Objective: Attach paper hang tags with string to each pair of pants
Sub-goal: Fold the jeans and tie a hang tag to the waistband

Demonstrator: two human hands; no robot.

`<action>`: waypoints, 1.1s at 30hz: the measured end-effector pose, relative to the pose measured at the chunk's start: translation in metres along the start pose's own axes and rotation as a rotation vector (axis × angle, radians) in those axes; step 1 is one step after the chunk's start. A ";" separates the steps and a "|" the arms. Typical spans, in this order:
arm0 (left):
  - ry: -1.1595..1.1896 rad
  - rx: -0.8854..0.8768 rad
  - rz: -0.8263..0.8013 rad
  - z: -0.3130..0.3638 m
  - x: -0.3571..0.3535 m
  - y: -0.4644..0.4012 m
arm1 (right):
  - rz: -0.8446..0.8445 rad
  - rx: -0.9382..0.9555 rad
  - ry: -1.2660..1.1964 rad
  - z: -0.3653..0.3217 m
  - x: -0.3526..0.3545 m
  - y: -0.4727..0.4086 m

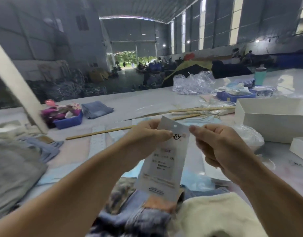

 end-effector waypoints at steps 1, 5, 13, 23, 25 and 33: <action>0.020 0.015 0.046 -0.003 0.011 0.020 | -0.011 0.007 -0.015 -0.004 -0.012 0.007; -0.033 0.051 0.179 -0.024 0.042 0.093 | -0.157 0.001 -0.078 -0.013 -0.060 0.033; -0.393 0.000 0.338 -0.078 0.045 0.144 | -0.313 -0.010 0.184 -0.010 -0.121 0.065; -0.715 0.024 0.202 -0.093 0.039 0.121 | -0.250 -0.105 0.259 0.010 -0.124 0.075; -0.696 0.046 0.241 -0.095 0.040 0.123 | -0.247 -0.105 0.258 0.012 -0.124 0.074; -0.769 0.072 0.216 -0.095 0.035 0.147 | -0.211 -0.090 0.408 0.016 -0.126 0.067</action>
Point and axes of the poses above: each hand's wrist, its own y-axis away from the middle knuckle, its own x-axis out of the back of the hand, z = x × y, the point moved 3 cm from there along -y, towards the middle knuckle, and after that the axes turned 3 degrees about -y, right-handed, at the moved point
